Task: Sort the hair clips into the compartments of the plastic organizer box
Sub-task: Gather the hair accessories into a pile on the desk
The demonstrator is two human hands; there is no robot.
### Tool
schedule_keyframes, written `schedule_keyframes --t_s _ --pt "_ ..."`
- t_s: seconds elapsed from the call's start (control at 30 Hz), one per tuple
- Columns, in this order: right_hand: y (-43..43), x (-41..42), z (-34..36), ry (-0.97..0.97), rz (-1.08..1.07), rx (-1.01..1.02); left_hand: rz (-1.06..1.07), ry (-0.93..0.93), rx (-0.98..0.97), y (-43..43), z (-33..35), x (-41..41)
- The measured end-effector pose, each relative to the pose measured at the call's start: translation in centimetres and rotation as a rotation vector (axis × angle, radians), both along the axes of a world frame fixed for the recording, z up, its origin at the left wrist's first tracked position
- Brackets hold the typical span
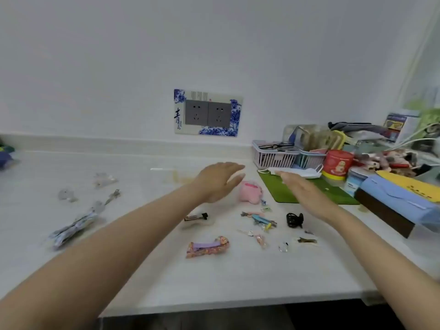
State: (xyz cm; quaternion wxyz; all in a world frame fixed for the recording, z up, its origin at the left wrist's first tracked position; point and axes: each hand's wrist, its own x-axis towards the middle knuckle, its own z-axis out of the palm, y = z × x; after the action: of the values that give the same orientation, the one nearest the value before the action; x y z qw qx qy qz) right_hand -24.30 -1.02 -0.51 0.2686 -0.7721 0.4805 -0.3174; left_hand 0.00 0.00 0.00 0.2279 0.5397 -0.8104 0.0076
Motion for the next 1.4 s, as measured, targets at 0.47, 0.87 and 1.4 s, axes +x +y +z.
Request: schedule_keyframes --t_s 0.47,0.87,1.4 --pt "3.2 -2.4 -5.4 -0.11 -0.068 0.161 0.007 -0.506 0.064 1.0 -2.3 -7.9" --pt "5.9 5.1 -6.5 -0.146 0.044 0.092 0.023 -0.176 0.198 9.5 -5.0 -2.3" --pt "5.9 9.7 -6.1 -0.056 0.061 0.028 0.093 -0.023 0.296 10.8 -6.3 3.2"
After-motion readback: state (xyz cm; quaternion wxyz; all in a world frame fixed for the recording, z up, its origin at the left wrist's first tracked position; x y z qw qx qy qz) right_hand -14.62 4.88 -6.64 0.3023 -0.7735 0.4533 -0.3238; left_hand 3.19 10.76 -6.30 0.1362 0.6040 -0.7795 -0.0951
